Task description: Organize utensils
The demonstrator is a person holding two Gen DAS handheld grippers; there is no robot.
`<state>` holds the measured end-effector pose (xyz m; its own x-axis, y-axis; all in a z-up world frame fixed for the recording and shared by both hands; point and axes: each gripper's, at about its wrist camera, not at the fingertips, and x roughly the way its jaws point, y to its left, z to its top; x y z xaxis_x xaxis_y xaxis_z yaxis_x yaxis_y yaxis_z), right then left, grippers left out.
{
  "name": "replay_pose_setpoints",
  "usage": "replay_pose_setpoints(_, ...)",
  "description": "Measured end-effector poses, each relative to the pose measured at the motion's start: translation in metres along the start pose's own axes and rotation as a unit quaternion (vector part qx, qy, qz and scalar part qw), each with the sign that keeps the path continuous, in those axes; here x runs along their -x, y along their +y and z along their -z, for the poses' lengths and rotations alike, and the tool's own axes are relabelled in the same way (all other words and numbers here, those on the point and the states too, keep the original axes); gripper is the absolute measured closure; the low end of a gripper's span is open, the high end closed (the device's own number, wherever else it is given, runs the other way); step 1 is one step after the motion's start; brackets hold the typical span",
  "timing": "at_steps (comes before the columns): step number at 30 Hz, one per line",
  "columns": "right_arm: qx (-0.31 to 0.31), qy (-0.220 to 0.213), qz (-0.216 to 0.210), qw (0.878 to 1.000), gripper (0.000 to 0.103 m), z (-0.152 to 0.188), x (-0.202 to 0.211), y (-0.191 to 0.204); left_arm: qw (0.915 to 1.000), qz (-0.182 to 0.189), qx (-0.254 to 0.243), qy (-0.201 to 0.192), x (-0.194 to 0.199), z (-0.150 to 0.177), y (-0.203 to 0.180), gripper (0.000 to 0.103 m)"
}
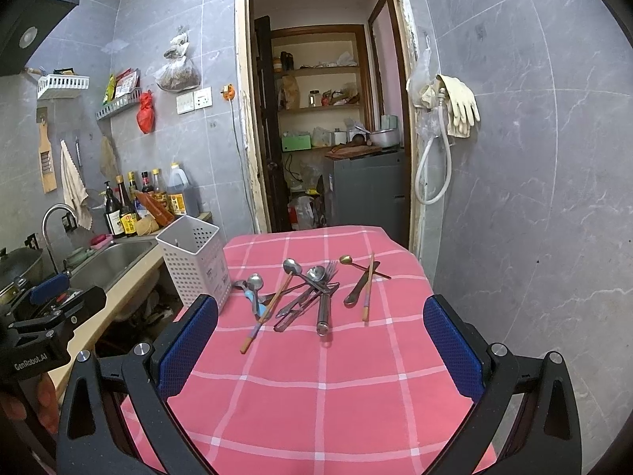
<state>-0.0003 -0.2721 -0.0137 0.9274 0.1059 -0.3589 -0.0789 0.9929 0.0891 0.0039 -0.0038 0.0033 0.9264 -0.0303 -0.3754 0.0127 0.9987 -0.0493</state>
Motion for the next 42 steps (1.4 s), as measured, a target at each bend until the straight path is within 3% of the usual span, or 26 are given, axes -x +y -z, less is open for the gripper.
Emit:
replay_pose_setpoints(26, -0.008, 0.026, 0.007, 1.000, 0.001, -0.004, -0.033, 0.002, 0.9990, 0.009, -0.006, 0.044, -0.037, 0.006, 0.004, 0.000)
replay_pose_setpoints(37, 0.016, 0.031, -0.004, 0.999, 0.001, -0.038, -0.074, -0.018, 0.9979, 0.031, -0.003, 0.057, -0.077, -0.019, -0.012, 0.000)
replay_pose_setpoints(42, 0.019, 0.014, -0.016, 1.000, 0.001, -0.059, -0.103, -0.035, 0.9974, 0.043, 0.005, 0.057, -0.107, -0.032, -0.028, 0.000)
